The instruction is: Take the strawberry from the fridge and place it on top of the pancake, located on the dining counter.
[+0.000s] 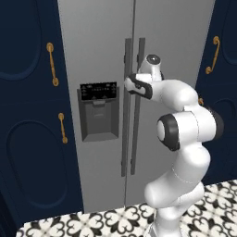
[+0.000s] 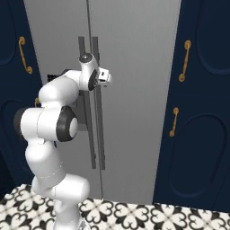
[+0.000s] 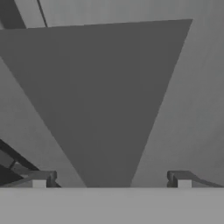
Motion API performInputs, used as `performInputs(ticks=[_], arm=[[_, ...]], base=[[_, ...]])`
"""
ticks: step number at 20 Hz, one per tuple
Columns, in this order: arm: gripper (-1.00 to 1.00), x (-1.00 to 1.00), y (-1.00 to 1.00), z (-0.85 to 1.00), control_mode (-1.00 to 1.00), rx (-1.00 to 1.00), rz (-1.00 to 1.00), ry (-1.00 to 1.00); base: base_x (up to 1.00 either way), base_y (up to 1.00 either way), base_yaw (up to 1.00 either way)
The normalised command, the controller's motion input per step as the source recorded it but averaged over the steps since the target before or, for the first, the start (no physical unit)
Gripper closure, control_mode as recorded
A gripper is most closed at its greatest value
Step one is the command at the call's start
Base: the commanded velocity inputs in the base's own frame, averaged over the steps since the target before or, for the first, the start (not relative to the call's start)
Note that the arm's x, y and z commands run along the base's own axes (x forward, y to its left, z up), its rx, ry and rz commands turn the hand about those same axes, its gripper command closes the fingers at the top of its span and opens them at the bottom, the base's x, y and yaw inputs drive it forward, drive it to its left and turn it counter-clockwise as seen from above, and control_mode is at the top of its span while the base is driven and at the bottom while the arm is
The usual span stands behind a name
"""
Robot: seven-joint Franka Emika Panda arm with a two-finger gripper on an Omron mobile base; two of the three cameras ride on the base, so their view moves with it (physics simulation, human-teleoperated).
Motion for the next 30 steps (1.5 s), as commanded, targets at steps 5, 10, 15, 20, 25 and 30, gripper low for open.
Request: performInputs(ticks=[5, 10, 15, 20, 25, 30], arm=[[-1.0, 0.38, 0.0, -0.26, -1.0, 0.0, 0.0, -0.06], [-1.0, 0.28, 0.03, -0.24, -1.0, 0.0, 0.0, -0.07], [1.0, 0.34, 0.25, -0.33, -1.0, 0.0, 0.0, -0.06], [1.0, 0.31, 0.18, -0.23, -1.0, -0.01, 0.0, -0.01], [1.0, -0.13, -0.26, -0.04, -1.0, 0.0, -0.05, -0.01], [1.0, -0.72, -0.98, 0.0, -1.0, 0.05, -0.13, 0.0]], base=[[0.0, 0.0, 0.0], [0.0, 0.0, 0.0], [0.0, 0.0, 0.0], [0.0, 0.0, 0.0], [0.0, 0.0, 0.0], [0.0, 0.0, 0.0]])
